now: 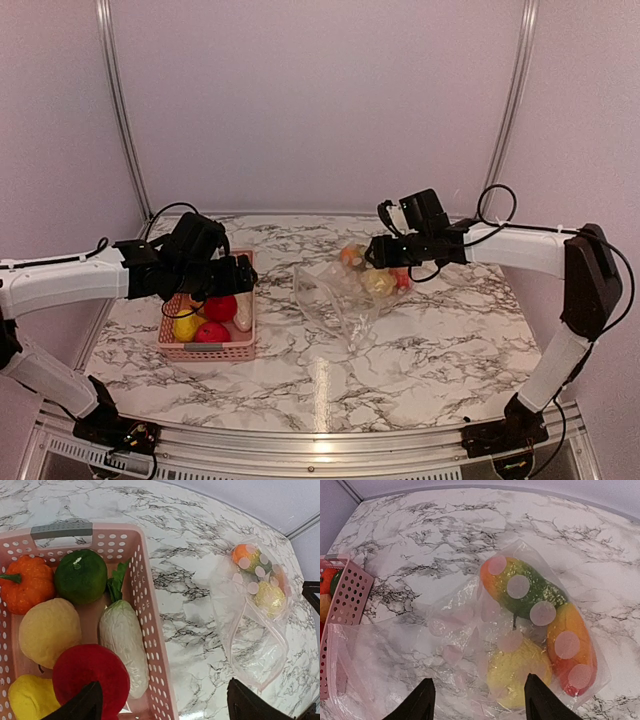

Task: Open the zip-top bag and remove the fake food
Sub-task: Place the fake fruit in the bin, then pick up the fake fruit from the zipper food storage bag.

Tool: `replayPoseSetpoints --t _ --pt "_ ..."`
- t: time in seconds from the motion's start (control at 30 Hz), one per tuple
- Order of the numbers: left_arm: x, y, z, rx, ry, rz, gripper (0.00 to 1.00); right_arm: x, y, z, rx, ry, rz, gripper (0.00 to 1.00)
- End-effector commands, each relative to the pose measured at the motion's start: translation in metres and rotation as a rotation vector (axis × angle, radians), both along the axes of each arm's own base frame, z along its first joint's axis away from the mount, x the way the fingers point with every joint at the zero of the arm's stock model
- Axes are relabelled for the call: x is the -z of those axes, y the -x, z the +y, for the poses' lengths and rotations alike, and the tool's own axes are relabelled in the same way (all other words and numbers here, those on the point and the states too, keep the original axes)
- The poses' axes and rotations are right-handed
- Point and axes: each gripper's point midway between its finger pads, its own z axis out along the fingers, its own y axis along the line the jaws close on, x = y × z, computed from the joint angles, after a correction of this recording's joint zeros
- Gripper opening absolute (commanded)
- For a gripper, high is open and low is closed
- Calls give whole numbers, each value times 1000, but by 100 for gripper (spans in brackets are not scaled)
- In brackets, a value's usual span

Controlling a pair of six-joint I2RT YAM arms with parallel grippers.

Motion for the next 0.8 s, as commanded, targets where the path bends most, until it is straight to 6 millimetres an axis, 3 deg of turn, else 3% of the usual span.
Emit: replayPoseSetpoints --t 0.0,0.2,0.33,0.5,0.6,0.77 --pt "-12 -2 -48 124 95 -20 87 1 1 -25 59 8 14 58" --pt "0 4 -103 246 187 25 73 20 3 -46 86 8 64 58" --pt "5 6 -131 290 238 47 61 23 -7 -55 102 -11 69 58" --pt "16 2 -160 326 293 70 49 17 -20 -47 91 -43 54 44" --pt "35 -2 -173 332 284 108 40 21 -22 -43 90 -48 67 33" --pt "55 -9 -186 333 272 143 34 22 -26 -41 93 -53 61 29"
